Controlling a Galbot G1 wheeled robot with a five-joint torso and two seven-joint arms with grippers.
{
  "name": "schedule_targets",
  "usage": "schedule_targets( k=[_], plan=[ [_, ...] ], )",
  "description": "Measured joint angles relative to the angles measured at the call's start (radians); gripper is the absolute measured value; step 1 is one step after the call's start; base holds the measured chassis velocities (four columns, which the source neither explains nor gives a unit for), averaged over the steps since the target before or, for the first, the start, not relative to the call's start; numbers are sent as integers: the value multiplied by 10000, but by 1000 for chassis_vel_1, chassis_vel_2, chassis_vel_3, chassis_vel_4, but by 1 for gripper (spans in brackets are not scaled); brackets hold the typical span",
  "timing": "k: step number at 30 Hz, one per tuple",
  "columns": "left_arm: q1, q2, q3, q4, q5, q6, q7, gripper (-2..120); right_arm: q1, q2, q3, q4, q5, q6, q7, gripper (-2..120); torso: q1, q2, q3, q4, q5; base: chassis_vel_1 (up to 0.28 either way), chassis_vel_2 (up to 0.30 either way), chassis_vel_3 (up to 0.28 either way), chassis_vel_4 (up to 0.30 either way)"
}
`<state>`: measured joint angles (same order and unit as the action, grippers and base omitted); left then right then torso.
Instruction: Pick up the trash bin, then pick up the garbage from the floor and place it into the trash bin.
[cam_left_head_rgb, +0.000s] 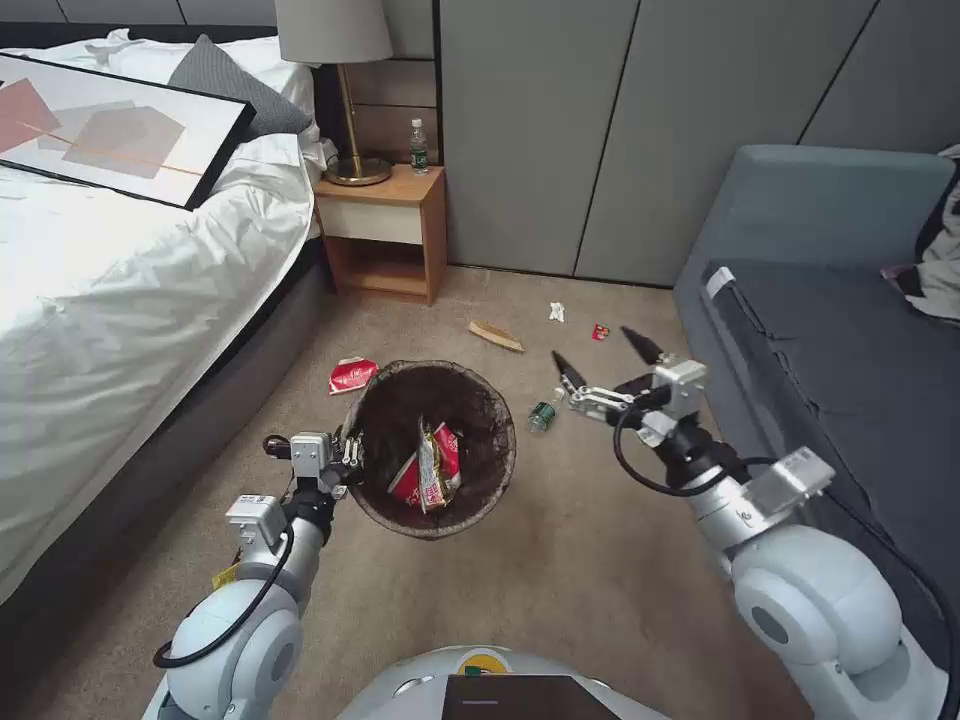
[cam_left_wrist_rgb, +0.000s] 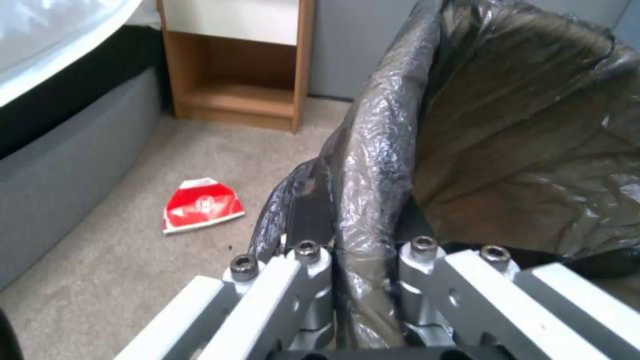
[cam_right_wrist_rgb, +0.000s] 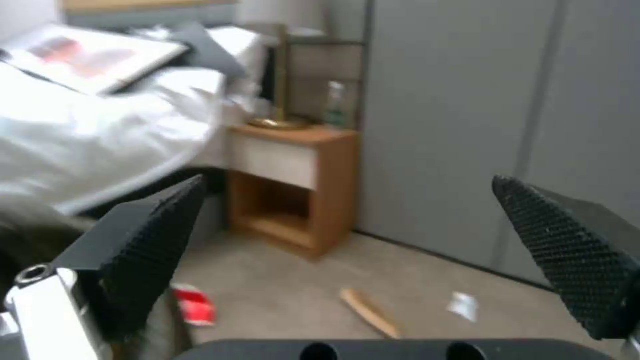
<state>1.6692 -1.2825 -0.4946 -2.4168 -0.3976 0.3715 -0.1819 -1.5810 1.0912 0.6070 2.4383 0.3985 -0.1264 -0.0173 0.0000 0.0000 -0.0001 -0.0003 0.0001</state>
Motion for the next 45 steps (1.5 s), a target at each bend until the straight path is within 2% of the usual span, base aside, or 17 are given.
schedule_targets(
  k=[3, 4, 8, 13, 19, 31, 45],
  plan=[
    [5, -46, -63, 0, 52, -84, 23, 7, -460, 850, 112, -728, -1099, 1192, -202, 100, 0, 0, 0, 4, -4, 0, 0, 0, 0],
    [5, -46, -63, 0, 52, -84, 23, 7, -460, 850, 112, -728, -1099, 1192, -202, 100, 0, 0, 0, 4, -4, 0, 0, 0, 0],
    [29, -122, -116, 1, 206, -160, 93, 7, -915, 2075, 93, -1433, -1796, 1968, -145, 100, 0, 0, 0, 2, -3, 0, 0, 0, 0],
    [45, -119, -254, -4, 382, -181, 101, 7, -1102, 2581, 80, -1862, -2253, 2406, -20, 100, 0, 0, 0, 4, -2, 0, 0, 0, 0],
    [40, -155, -330, 2, 571, -227, 38, 7, -1156, 2879, 151, -2019, -2379, 2454, 168, 100, 0, 0, 0, 4, -3, 0, 0, 0, 0],
    [108, -155, -500, -114, 574, -267, 14, 7, -1753, 3616, 660, -2047, -2380, 2512, -307, 100, 1, 0, 0, 2, -2, 0, 0, 0, 0],
    [50, -140, -468, -92, 552, -262, 21, 7, -1745, 3646, 601, -1922, -2330, 2445, -351, 100, 0, 0, 0, 3, -1, 0, 0, 0, 0]
  ],
)
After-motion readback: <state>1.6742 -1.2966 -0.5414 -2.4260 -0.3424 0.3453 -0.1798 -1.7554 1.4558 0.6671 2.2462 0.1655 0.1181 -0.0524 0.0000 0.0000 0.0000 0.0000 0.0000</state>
